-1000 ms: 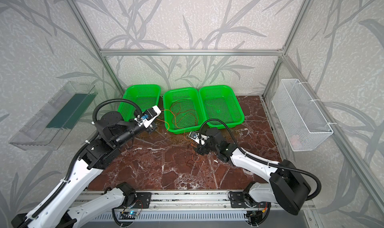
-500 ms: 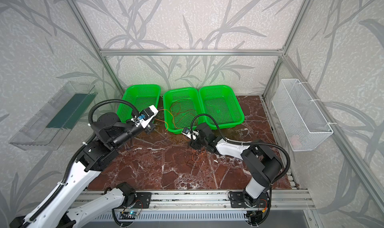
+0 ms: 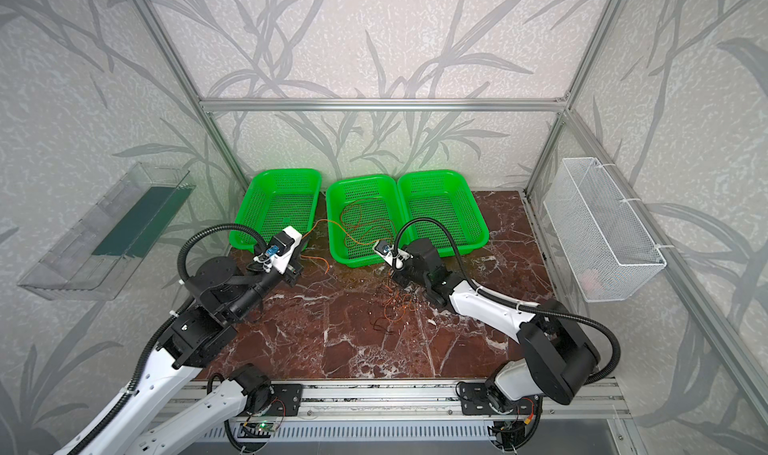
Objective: Untangle the cables
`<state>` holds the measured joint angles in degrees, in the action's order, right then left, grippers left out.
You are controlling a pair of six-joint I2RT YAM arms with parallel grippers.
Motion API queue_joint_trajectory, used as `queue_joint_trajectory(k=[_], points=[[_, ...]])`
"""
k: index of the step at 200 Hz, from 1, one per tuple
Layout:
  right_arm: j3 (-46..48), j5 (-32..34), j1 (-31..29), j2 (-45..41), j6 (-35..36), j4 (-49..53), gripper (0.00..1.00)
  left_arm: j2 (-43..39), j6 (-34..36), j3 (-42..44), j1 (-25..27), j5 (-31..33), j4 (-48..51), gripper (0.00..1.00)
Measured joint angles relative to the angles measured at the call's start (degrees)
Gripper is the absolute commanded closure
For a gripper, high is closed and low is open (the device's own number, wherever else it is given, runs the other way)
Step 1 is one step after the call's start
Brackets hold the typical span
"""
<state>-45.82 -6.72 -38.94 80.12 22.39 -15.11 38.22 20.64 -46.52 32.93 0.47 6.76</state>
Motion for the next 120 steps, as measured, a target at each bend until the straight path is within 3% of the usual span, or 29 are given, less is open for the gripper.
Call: queue_joint_trajectory(k=[15,50,101,120], points=[[0.0,-0.9,0.2,-2.9,0.2,1.5,1.0,-2.4,-3.0,5.7,0.0,2.4,-1.7,0.9],[-0.1,-3.6,0.2,-6.3,1.0,4.7,1.0,-7.3,-9.1,15.3,0.0,7.3,-2.4,0.43],[-3.6,-6.7,0.2,-6.4,1.6,9.9,1.0,-9.8,-11.6,16.6,0.0,5.4,-0.9,0.1],[-5.4,-7.6,-0.1,-6.4,1.7,10.9,1.0,-8.7,-11.6,15.9,0.0,0.9,-0.3,0.08]])
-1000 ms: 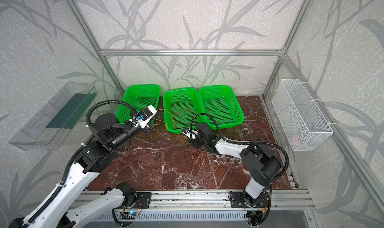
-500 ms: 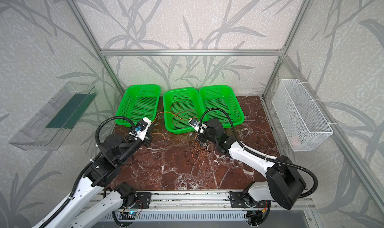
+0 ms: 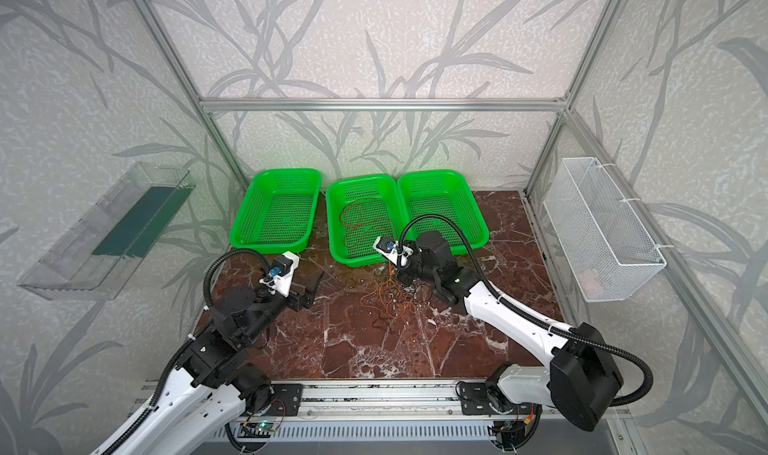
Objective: Untangle the cables
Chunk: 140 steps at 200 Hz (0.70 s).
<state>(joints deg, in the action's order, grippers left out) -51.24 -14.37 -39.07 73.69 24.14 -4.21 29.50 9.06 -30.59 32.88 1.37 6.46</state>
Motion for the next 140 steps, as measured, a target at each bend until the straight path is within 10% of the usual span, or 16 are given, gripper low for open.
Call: queue_joint_trajectory(k=[74,140], points=[[-1.5,1.9,-2.0,0.0,2.2,3.6,1.0,17.7,-2.2,-10.4,3.5,-22.3,-5.0,0.11],[-3.5,5.9,-3.1,0.1,-0.8,5.3,1.0,29.2,-4.2,-10.5,10.6,-25.6,-14.4,0.36]])
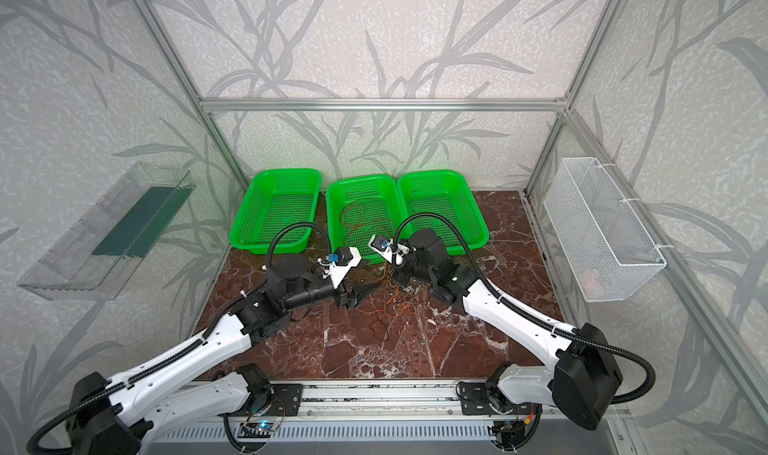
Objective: Untangle the cables
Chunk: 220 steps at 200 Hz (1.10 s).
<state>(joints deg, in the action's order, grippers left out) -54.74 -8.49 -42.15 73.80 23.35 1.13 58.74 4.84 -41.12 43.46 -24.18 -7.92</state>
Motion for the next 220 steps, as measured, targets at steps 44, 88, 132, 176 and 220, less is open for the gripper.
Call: queue_joint_trajectory(k=[44,88,132,176,220], points=[[-0.8,2.9,-0.6,0.0,-1.4,1.9,1.0,8.1,0.1,-2.5,2.3,2.7,-1.5,0.55],[-0.7,5.3,-0.6,-0.1,-3.0,2.4,0.94,10.7,0.8,-4.4,3.2,5.5,-2.3,1.0],[5.2,7.0,0.2,-2.2,-5.0,-4.2,0.66,8.2,3.4,-7.1,4.3,7.5,1.0,1.0],[11.8,3.5,2.5,-0.2,-10.6,-11.8,0.54,6.4,8.7,-17.4,4.6,6.5,6.2,1.0],[12.2,-0.5,2.4,2.9,-13.7,-18.0,0.57,6.5,13.2,-24.3,4.8,4.9,11.4,1.0]])
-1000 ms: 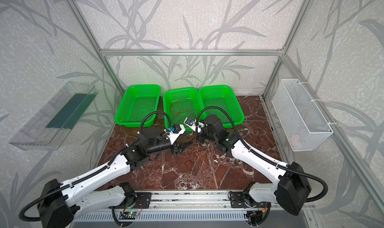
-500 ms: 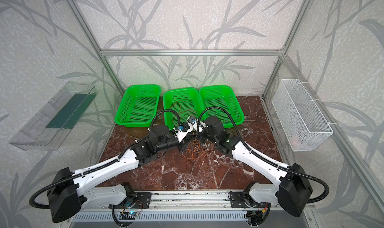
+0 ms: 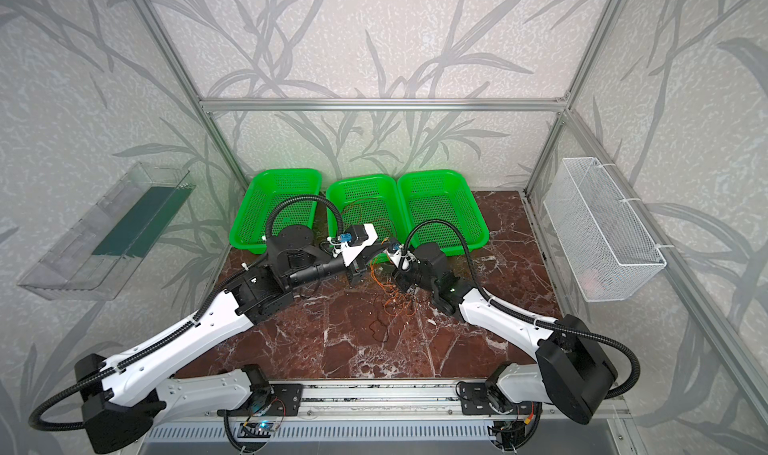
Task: Untangle the cables
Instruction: 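Carry the orange wire to the farthest-left basket with the left gripper while the right waits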
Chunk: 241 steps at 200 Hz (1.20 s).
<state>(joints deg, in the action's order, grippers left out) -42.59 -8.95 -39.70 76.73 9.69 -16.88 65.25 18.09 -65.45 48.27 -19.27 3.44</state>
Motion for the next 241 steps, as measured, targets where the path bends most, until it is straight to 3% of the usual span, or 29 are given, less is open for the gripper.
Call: queue_joint_trajectory(k=[98,177,241], points=[[1.6,1.4,1.7,5.2,-4.4,-3.0,0.6,1.6,9.5,-19.8,-1.3,0.4,12.0,1.0],[2.3,2.9,2.3,7.4,-6.7,-2.6,0.62,2.2,11.7,-27.1,-11.4,-1.0,14.1,1.0],[2.4,2.8,2.4,6.9,-7.0,-1.0,0.52,4.2,10.8,-27.0,-18.8,-1.8,13.1,1.0]])
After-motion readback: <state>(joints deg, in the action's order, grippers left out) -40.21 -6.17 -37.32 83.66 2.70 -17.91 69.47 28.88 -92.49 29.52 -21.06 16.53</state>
